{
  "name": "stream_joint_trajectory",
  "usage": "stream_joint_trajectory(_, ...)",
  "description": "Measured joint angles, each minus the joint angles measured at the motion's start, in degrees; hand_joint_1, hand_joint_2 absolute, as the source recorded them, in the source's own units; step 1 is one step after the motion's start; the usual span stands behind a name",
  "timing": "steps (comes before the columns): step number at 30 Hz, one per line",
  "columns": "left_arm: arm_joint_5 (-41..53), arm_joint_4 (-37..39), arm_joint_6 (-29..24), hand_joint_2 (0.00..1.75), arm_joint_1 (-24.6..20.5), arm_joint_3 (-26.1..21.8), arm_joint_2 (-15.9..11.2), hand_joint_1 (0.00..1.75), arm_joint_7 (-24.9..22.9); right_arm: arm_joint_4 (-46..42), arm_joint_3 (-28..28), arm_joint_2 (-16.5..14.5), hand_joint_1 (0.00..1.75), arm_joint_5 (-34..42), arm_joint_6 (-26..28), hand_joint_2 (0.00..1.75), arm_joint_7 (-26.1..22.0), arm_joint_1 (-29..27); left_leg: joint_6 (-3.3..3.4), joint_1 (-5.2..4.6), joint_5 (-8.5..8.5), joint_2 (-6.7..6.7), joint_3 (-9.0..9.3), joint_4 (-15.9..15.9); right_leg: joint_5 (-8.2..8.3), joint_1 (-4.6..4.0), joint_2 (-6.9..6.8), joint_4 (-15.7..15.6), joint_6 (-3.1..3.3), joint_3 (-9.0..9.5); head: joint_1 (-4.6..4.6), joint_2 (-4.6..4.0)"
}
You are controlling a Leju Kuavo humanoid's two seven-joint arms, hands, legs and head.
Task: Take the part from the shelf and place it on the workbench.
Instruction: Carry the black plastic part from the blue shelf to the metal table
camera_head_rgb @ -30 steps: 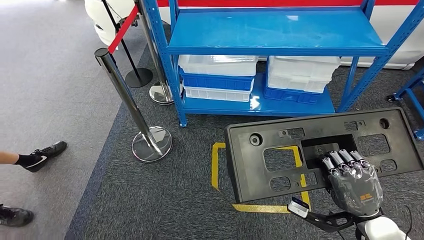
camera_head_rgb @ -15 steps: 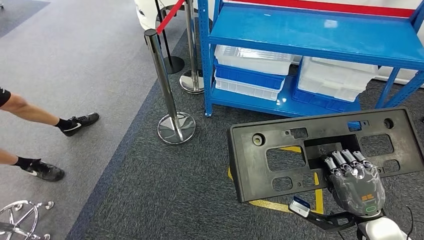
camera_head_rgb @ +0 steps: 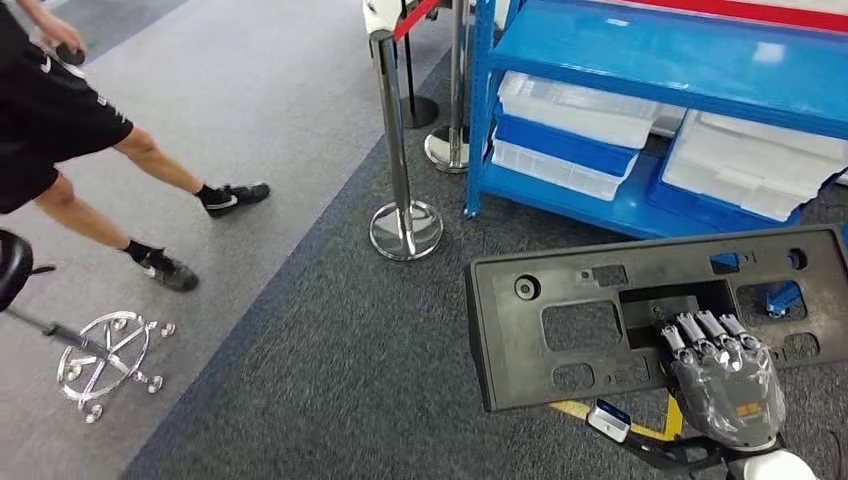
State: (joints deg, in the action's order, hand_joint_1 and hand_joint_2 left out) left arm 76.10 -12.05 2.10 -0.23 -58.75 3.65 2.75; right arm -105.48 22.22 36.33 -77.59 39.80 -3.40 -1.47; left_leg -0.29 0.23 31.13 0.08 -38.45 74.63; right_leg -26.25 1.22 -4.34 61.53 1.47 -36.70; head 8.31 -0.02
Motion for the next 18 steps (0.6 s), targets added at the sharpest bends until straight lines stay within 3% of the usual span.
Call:
stream_joint_trajectory(1, 0.1, 0.0, 0.0, 1.75, 0.0, 0.0, 0.0, 0.00, -0.1, -0.1, -0.1, 0.0, 1.75, 0.1, 0.0, 1.75, 0.0, -0.1, 0.59, -0.23, -1.16, 0.78, 3.36, -3.7, 0.52, -0.17, -0.69, 0.0, 0.01, -0.54, 0.00, 0.00)
stream_joint_trajectory(3, 0.3, 0.0, 0.0, 1.75, -0.1, 0.0, -0.1, 0.00, -0.2, -0.4, -0.3, 0.0, 1.75, 0.4, 0.0, 1.75, 0.1, -0.3, 1.83, -0.94, -0.53, 3.37, 10.16, -12.9, 1.45, -0.36, -1.96, -0.2, -0.25, -1.01, -0.01, 0.00)
stream_joint_trajectory(4, 0.4, 0.0, 0.0, 1.75, -0.1, 0.0, -0.1, 0.00, -0.2, -0.4, -0.5, 0.0, 1.75, 0.5, 0.0, 1.75, 0.1, -0.3, 2.28, -1.27, 0.15, 4.29, 12.11, -16.0, 1.93, -0.25, -2.67, -0.4, -0.51, -0.95, -0.01, 0.00)
stream_joint_trajectory(5, 0.5, -0.1, 0.0, 1.75, -0.1, 0.0, -0.2, 0.00, -0.2, -0.5, -0.6, 0.0, 1.75, 0.6, 0.0, 1.75, 0.1, -0.4, 2.62, -1.53, 0.56, 4.57, 12.89, -17.8, 2.44, -0.10, -3.40, -0.7, -0.87, -0.81, 0.01, 0.00)
stream_joint_trajectory(6, 0.7, -0.1, 0.0, 1.75, 0.0, 0.0, -0.2, 0.00, -0.2, -0.5, -0.6, 0.0, 1.75, 0.7, 0.0, 1.75, 0.2, -0.4, 2.93, -1.66, -0.12, 4.08, 12.86, -18.7, 2.99, 0.11, -4.00, -1.1, -1.23, -0.61, 0.01, 0.00)
stream_joint_trajectory(7, 0.8, -0.1, 0.0, 1.75, 0.0, 0.0, -0.1, 0.00, -0.2, -0.5, -0.6, 0.0, 1.75, 0.8, 0.0, 1.75, 0.1, -0.3, 3.25, -1.67, -1.17, 3.46, 12.57, -19.3, 3.05, 0.30, -3.47, -1.3, -1.61, -0.52, 0.02, 0.00)
stream_joint_trajectory(8, 0.8, -0.1, 0.0, 1.75, -0.1, 0.0, 0.0, 0.00, -0.3, -0.5, -0.6, 0.0, 1.75, 0.9, 0.0, 1.75, 0.1, -0.2, 3.58, -1.63, -2.24, 2.84, 12.23, -20.0, 2.16, 0.42, -1.91, -1.1, -1.88, -0.56, 0.03, 0.00)
stream_joint_trajectory(10, 0.9, -0.1, 0.1, 1.75, -0.1, 0.1, 0.3, 0.00, -0.3, -0.5, -0.6, 0.1, 1.75, 1.0, 0.0, 1.75, 0.2, -0.2, 3.97, -1.42, -4.21, 1.68, 10.98, -20.7, -2.58, 0.46, 2.35, 2.3, -2.15, -1.32, 0.03, 0.00)
stream_joint_trajectory(11, 0.9, -0.1, 0.1, 1.75, -0.1, 0.1, 0.4, 0.00, -0.3, -0.4, -0.6, 0.1, 1.75, 1.0, 0.0, 1.75, 0.2, -0.2, 4.14, -1.44, -4.93, 1.04, 10.07, -20.5, -5.50, 0.39, 3.64, 5.4, -2.15, -1.96, 0.03, 0.00)
stream_joint_trajectory(12, 1.0, -0.1, 0.1, 1.75, -0.1, 0.1, 0.4, 0.00, -0.3, -0.4, -0.6, 0.2, 1.75, 1.0, 0.0, 1.75, 0.2, -0.2, 4.17, -1.47, -5.54, 0.39, 9.08, -20.2, -7.58, 0.28, 4.12, 8.8, -2.16, -2.59, 0.03, 0.00)
stream_joint_trajectory(13, 1.0, -0.1, 0.1, 1.75, -0.1, 0.1, 0.5, 0.00, -0.3, -0.3, -0.6, 0.2, 1.75, 1.1, 0.0, 1.75, 0.2, -0.2, 4.12, -1.52, -6.15, -0.36, 7.93, -19.8, -8.36, 0.19, 4.27, 11.5, -2.18, -2.85, 0.02, 0.00)
stream_joint_trajectory(14, 1.1, -0.1, 0.1, 1.75, -0.1, 0.1, 0.6, 0.00, -0.3, -0.3, -0.6, 0.2, 1.75, 1.1, 0.0, 1.75, 0.2, -0.2, 4.04, -1.54, -6.72, -1.15, 6.69, -19.2, -7.82, 0.13, 4.31, 12.9, -2.19, -2.42, 0.02, 0.00)
stream_joint_trajectory(15, 1.2, -0.1, 0.1, 1.75, 0.0, 0.1, 0.7, 0.00, -0.3, -0.3, -0.6, 0.2, 1.75, 1.2, 0.0, 1.75, 0.3, -0.2, 3.90, -1.52, -7.17, -1.92, 5.42, -18.5, -6.37, 0.11, 4.39, 12.2, -2.18, -1.08, 0.02, 0.00)
stream_joint_trajectory(16, 1.2, -0.1, 0.1, 1.75, 0.0, 0.1, 0.8, 0.00, -0.2, -0.3, -0.6, 0.2, 1.75, 1.3, 0.0, 1.75, 0.4, -0.1, 3.70, -1.47, -7.57, -2.75, 4.12, -17.6, -4.80, 0.15, 4.76, 9.6, -2.15, 1.31, 0.02, 0.00)
stream_joint_trajectory(18, 1.3, -0.1, 0.1, 1.75, 0.0, 0.2, 0.9, 0.00, -0.2, -0.3, -0.5, 0.2, 1.75, 1.5, 0.0, 1.75, 0.8, 0.1, 3.17, -1.36, -8.17, -4.16, 2.01, -16.0, -4.61, 0.21, 6.96, 2.8, -1.91, 6.16, 0.04, 0.00)
